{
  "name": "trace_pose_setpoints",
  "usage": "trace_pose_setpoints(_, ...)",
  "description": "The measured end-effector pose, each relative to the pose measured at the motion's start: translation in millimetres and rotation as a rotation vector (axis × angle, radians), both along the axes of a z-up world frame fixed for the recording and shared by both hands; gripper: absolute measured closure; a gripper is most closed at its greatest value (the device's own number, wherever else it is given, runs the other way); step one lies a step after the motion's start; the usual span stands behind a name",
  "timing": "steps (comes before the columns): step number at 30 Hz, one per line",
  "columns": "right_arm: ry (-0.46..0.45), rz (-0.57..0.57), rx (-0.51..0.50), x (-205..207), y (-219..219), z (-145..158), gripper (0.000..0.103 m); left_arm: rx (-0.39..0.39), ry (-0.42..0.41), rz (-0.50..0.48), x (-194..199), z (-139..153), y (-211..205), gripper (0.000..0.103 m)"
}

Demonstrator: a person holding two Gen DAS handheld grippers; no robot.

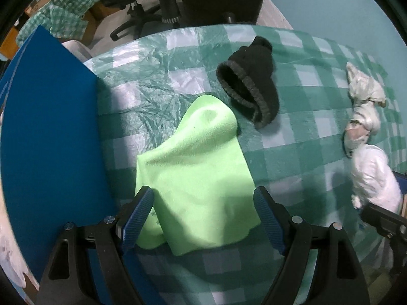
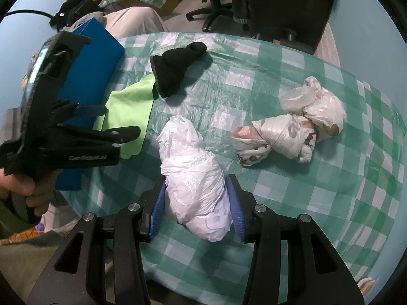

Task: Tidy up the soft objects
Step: 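Lower the left tool onto the green microfiber cloth and pinch it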

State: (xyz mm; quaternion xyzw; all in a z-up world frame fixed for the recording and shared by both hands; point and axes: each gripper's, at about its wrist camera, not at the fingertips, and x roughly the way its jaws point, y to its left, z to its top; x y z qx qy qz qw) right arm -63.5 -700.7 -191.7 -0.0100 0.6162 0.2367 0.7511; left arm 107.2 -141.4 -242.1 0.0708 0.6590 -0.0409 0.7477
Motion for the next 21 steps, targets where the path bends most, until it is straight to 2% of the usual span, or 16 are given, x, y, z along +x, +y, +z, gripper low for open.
trace_pose_setpoints(5, 0.003, -0.017, -0.005, -1.3, -0.5, 1.4, 0.058, 0.000, 0.001, 0.006, 6.9, -7.0, -0.2, 0.014)
trace_pose_setpoints(10, -0.001, -0.027, -0.009, -1.6, 1.0, 3.4, 0.058, -0.018, -0.022, 0.019, 1.1, -5.4, 4.8, 0.017)
trace_pose_setpoints(15, -0.002, -0.036, -0.011, -1.9, 2.6, 4.6, 0.058, -0.024, -0.056, 0.033, -0.2, -0.7, 12.8, 0.040)
trace_pose_setpoints(17, -0.003, -0.042, -0.012, -1.7, 3.2, 4.8, 0.058, -0.018, -0.066, 0.028, -0.3, 1.5, 13.6, 0.054)
trace_pose_setpoints(18, -0.004, -0.043, -0.013, -1.5, 3.5, 5.0, 0.058, -0.015, -0.069, 0.026, -0.7, 2.0, 13.6, 0.057)
trace_pose_setpoints(19, -0.004, -0.046, -0.013, -1.1, 4.0, 5.1, 0.058, -0.012, -0.072, 0.026, -1.6, 2.6, 13.1, 0.067)
trace_pose_setpoints(21, -0.004, -0.048, -0.013, -0.9, 4.9, 5.2, 0.058, 0.001, -0.075, 0.027, -3.2, 3.9, 13.3, 0.079)
